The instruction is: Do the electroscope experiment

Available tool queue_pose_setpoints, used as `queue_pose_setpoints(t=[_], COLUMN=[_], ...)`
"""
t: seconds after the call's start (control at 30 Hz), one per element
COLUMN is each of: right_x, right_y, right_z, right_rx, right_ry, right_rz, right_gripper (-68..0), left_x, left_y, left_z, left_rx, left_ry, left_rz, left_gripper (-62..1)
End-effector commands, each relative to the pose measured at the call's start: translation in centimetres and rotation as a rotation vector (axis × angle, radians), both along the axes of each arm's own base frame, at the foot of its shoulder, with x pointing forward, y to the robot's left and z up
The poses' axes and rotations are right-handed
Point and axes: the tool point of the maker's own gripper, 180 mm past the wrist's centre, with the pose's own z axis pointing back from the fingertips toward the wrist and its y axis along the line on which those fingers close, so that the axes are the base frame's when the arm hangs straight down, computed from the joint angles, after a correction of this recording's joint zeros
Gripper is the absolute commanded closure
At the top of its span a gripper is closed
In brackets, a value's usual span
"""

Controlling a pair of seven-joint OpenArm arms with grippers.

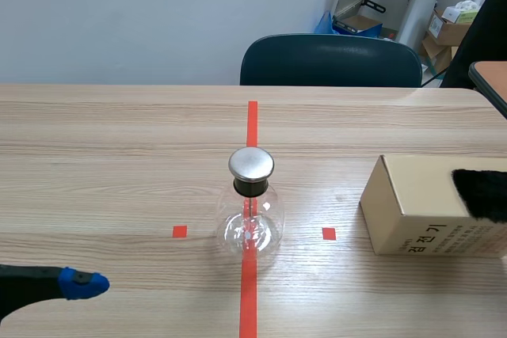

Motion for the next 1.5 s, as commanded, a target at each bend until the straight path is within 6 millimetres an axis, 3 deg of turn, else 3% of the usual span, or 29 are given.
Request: queue_pose_setpoints(t=[0.0,0.1,0.17,0.23,0.37,0.47,0.67,0.73,0.8,0.93,1.03,1.2,1.27,1.33,1.47], right_x=[0.1,-0.7,-0.9,-0.6,0.0,0.1,-0.7,-0.8,-0.6,0.0,0.1,-0.6,-1.0,-0.8,-0.2], right_y=[1.7,4.9,5.4,4.2,-0.1,-1.1,4.3,4.8,3.8,-0.1,-0.9,4.0,5.1,4.4,0.2], right_z=[0.8,0.3,0.2,0.4,1.0,1.3,0.4,0.3,0.4,1.0,1.2,0.3,0.2,0.3,0.9], right_rx=[-0.036,-0.007,-0.002,-0.012,-0.049,-0.057,-0.012,-0.006,-0.014,-0.048,-0.056,-0.013,-0.003,-0.008,-0.039], right_ry=[-0.026,0.002,0.008,-0.001,-0.036,-0.047,0.000,0.004,-0.004,-0.039,-0.045,-0.001,0.008,0.003,-0.035], right_rz=[0.130,0.311,0.339,0.272,0.035,-0.018,0.281,0.306,0.246,0.029,-0.014,0.261,0.321,0.282,0.034], right_gripper=[-1.8,-1.8,-1.8,-1.8,-1.8,-1.8,-1.8,-1.8,-1.8,-1.8,-1.8,-1.7,-1.8,-1.8,-1.8], left_x=[0.0,0.0,0.0,0.0,0.0,0.0,0.0,0.0,0.0,0.0,0.0,0.0,0.0,0.0,0.0], left_y=[-0.5,-0.5,-0.5,-0.5,-0.5,-0.5,-0.5,-0.5,-0.5,-0.5,-0.5,-0.5,-0.5,-0.5,-0.5], left_z=[1.1,1.1,1.1,1.1,1.1,1.1,1.1,1.1,1.1,1.1,1.1,1.1,1.1,1.1,1.0], left_rx=[-0.040,-0.040,-0.040,-0.040,-0.040,-0.040,-0.040,-0.040,-0.040,-0.040,-0.040,-0.040,-0.040,-0.040,-0.039], left_ry=[-0.015,-0.015,-0.015,-0.015,-0.015,-0.015,-0.015,-0.015,-0.015,-0.015,-0.015,-0.015,-0.015,-0.015,-0.015], left_rz=[-0.004,-0.004,-0.004,-0.004,-0.004,-0.004,-0.004,-0.004,-0.004,-0.004,-0.004,-0.004,-0.004,-0.004,-0.004], left_gripper=[-42.2,-42.2,-42.2,-42.2,-42.2,-42.2,-42.2,-42.2,-42.2,-42.2,-42.2,-42.2,-42.2,-42.2,-42.2])
